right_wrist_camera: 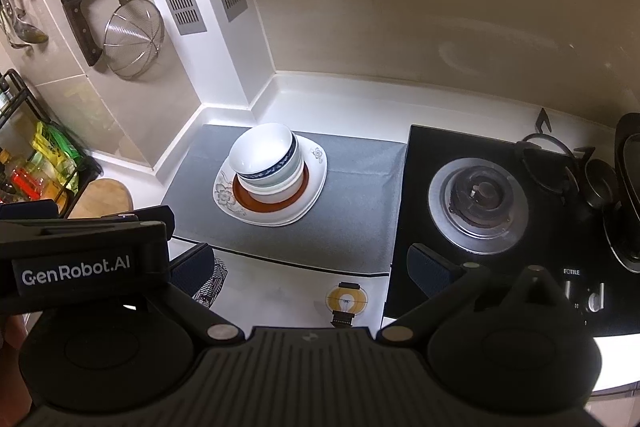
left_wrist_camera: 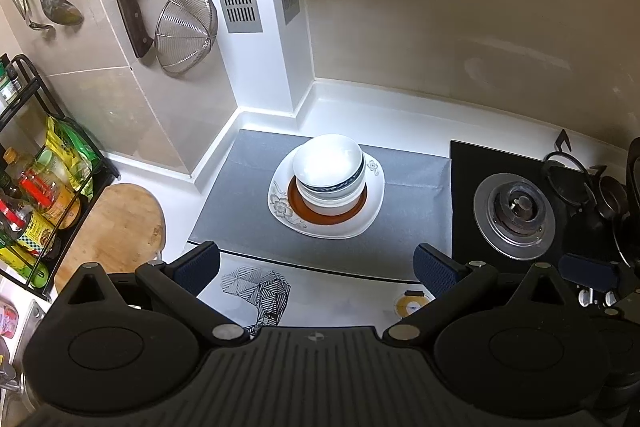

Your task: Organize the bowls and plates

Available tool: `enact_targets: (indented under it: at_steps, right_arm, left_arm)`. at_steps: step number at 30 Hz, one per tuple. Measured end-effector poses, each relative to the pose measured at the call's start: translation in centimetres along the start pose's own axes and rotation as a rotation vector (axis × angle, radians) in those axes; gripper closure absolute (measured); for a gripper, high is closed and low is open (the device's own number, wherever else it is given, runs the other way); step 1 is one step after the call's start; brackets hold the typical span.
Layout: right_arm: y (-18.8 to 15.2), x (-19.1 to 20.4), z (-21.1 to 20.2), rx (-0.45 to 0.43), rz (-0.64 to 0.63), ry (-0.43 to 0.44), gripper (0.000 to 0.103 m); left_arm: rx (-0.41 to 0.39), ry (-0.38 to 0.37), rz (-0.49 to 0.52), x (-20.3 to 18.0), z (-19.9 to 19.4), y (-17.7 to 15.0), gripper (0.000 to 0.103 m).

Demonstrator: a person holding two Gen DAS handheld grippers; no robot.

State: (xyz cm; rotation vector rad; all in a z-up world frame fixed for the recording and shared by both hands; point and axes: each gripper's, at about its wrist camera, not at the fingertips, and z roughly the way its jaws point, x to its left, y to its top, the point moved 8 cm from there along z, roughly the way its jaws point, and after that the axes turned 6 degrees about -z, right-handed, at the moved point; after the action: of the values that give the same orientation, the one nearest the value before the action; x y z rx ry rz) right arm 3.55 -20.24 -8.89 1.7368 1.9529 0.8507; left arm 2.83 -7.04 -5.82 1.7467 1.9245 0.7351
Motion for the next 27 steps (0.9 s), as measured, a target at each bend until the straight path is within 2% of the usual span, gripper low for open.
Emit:
enact_targets:
  at_steps: [27]
  right_arm:
    - [-0.98,-0.76,-0.31,0.008,0.0,0.022,0.0]
  left_arm:
    - [0.004,0.009,0.0,-0.55,-0.42,-0.66,0.0]
